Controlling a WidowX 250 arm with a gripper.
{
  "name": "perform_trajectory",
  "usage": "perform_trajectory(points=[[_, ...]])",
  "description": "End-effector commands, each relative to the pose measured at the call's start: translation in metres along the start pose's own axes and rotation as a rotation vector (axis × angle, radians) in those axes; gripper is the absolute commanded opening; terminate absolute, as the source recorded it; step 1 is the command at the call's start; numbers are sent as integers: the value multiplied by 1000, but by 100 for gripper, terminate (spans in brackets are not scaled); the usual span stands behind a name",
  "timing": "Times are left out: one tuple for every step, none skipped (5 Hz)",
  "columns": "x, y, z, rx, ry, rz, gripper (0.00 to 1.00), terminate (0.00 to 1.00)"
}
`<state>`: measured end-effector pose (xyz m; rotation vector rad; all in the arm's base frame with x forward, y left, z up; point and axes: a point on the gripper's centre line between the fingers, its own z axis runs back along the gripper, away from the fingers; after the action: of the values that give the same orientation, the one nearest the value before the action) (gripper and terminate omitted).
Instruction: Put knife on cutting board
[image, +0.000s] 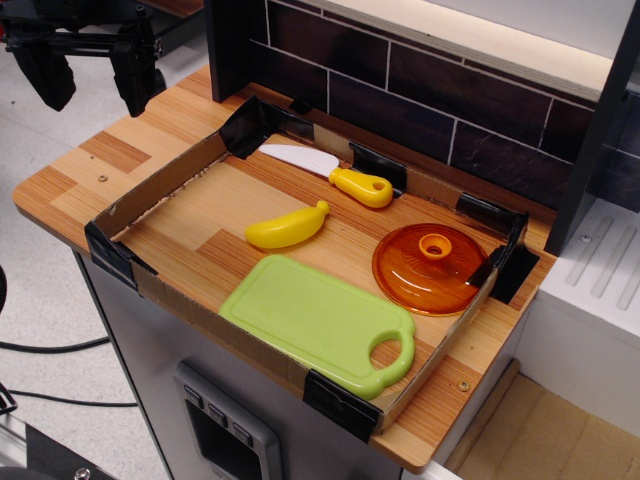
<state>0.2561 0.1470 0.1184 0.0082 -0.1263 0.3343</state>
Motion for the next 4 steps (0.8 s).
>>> perform_trajectory(points=[[0, 0, 0, 0, 0, 0, 100, 0], [5, -12, 7, -91, 39, 265, 100, 0], [13, -26, 10, -120, 116, 528, 100, 0], [13, -37, 11, -87, 109, 777, 100, 0]])
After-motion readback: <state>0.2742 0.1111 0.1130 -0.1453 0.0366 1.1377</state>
